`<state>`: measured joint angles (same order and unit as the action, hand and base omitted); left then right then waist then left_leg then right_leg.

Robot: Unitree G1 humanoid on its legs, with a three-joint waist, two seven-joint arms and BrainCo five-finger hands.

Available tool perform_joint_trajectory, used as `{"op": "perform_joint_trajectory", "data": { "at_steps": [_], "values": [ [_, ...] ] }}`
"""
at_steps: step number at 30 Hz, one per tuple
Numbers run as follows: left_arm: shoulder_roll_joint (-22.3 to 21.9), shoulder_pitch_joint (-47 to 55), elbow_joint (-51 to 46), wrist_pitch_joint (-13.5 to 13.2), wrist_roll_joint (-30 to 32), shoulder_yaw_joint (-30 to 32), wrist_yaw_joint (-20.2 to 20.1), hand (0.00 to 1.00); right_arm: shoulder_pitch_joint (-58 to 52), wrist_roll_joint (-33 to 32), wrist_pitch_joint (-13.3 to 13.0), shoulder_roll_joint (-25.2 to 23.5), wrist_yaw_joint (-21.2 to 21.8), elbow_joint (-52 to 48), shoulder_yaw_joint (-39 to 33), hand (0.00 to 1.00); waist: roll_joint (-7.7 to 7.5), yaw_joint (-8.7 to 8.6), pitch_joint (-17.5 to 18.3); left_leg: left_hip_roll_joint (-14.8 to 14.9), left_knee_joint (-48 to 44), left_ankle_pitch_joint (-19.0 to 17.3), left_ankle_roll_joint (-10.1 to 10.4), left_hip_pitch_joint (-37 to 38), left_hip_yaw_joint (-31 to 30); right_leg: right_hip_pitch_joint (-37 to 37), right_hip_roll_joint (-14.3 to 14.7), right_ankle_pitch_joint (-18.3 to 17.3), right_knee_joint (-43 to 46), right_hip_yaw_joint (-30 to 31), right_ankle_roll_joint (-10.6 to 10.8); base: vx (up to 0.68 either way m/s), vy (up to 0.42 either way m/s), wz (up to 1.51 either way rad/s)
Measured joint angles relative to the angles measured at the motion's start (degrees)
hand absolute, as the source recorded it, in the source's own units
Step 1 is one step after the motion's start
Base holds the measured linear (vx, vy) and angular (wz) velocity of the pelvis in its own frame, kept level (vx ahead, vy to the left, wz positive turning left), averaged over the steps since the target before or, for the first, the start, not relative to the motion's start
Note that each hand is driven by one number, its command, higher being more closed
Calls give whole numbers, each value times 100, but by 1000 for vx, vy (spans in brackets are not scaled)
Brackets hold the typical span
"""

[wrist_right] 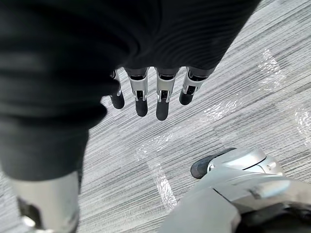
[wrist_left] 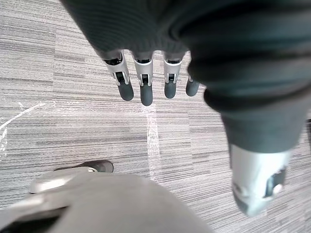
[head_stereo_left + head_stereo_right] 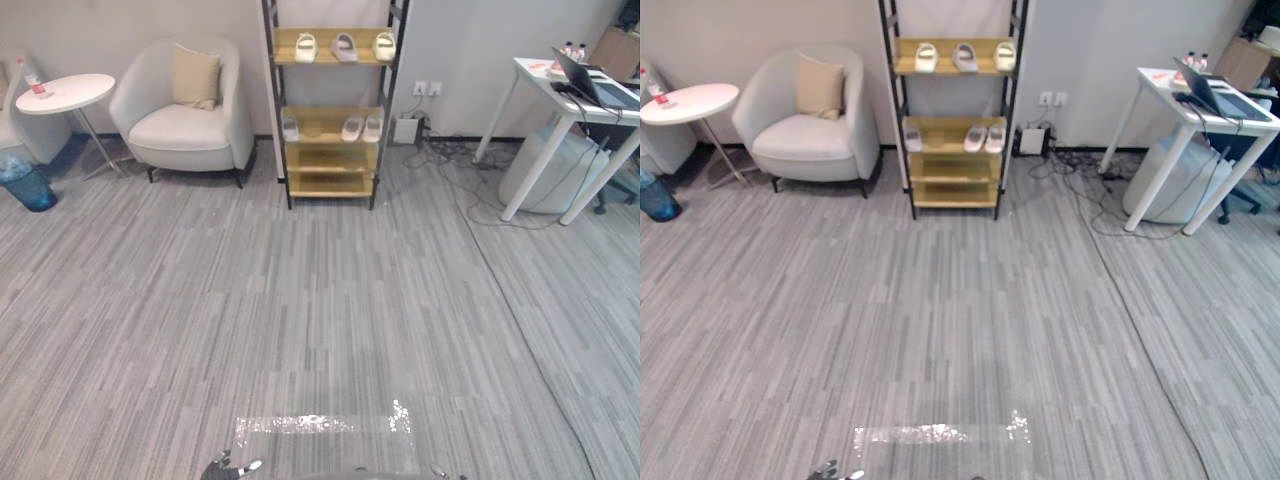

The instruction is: Organize the slippers on the shoe rack

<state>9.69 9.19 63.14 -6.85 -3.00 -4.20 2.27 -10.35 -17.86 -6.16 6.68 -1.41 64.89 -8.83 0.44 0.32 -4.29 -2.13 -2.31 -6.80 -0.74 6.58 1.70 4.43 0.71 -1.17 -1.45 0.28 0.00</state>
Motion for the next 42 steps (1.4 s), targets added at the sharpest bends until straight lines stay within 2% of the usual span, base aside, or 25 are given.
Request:
{"op": "perform_joint_trajectory", "data": {
  "at_steps": [15,26,27,29,31,32,33,34,35,36,38,39,40,41,42],
  "values": [
    [11,-167,172,-4,61,-21,-10,0,233,455,-14,11,10,131,17,0,-23,15,-164,-18,207,32,6,244,-208,375,-2,29,-318,-210,23,6,-9,7],
    [29,-294,171,4,61,-22,8,0,332,661,-18,21,5,120,131,0,-62,15,-348,10,271,118,58,153,-301,282,6,-64,-175,-340,-26,-45,-20,5],
    [36,-310,169,6,61,-12,14,0,351,656,-20,14,3,119,130,0,-71,13,-384,21,135,34,137,73,-303,233,8,-156,-38,-353,-43,-26,-27,5],
    [26,-405,119,19,60,108,26,0,379,654,-31,7,-29,91,131,0,-84,17,-525,94,-631,-369,281,-279,-298,-2,49,-472,478,-379,-83,-6,-38,4],
    [9,-372,-110,39,57,295,34,0,337,645,-33,-34,-92,-94,161,0,-120,38,-602,160,-1604,-629,556,-660,-192,-169,55,-805,870,-368,-197,-5,-49,6],
    [15,-359,-279,41,52,409,37,0,327,650,-60,-45,-105,-155,228,0,-183,39,-678,160,-2543,-613,574,-1034,-60,-178,23,-943,1067,-324,-234,-19,-74,-8],
    [-29,-344,-391,42,48,514,40,0,342,643,-61,-33,-107,-159,231,0,-226,112,-737,227,-3287,-635,489,-1394,48,-119,8,-1057,1205,-276,-289,74,-64,-19],
    [-56,-338,-450,41,46,556,56,0,317,607,-63,-24,-128,-175,227,0,-176,165,-757,372,-3807,-771,342,-1612,225,-54,13,-1134,1257,-257,-312,139,-38,-21],
    [-66,-334,-472,41,46,556,103,0,294,590,-50,-18,-147,-231,230,0,-156,165,-759,515,-4047,-893,357,-1805,389,32,-4,-1191,1258,-214,-345,179,18,-13],
    [-81,-319,-522,36,42,556,127,0,274,588,-45,0,-149,-309,234,0,-145,170,-761,570,-3947,-920,347,-1953,500,78,-51,-1229,1247,-169,-349,162,64,-16],
    [-95,-322,-547,17,34,557,151,0,371,537,-52,10,-149,-358,235,0,-130,220,-752,544,-3084,-843,340,-2164,558,78,-187,-1321,1202,-21,-271,205,121,-32],
    [-107,-326,-540,13,8,557,165,0,440,540,-51,26,-149,-350,235,0,-117,264,-746,486,-2475,-647,394,-2215,521,53,-263,-1366,1177,92,-197,364,254,-56],
    [-165,-332,-500,16,5,553,231,0,506,542,-56,79,-149,-347,237,0,-33,308,-690,435,-1555,-318,456,-2242,246,37,-303,-1445,1099,252,-72,395,293,-56],
    [-185,-329,-473,14,4,551,242,0,541,543,-56,95,-152,-327,239,0,-4,324,-673,419,-1464,-50,488,-2236,194,26,-312,-1509,1108,333,-17,477,358,-65],
    [-161,-280,-362,17,5,553,251,0,575,548,-46,57,-151,-294,272,0,-17,348,-557,248,-1531,171,293,-2231,162,-9,-432,-1682,1204,490,78,361,267,-52]
  ]
}}
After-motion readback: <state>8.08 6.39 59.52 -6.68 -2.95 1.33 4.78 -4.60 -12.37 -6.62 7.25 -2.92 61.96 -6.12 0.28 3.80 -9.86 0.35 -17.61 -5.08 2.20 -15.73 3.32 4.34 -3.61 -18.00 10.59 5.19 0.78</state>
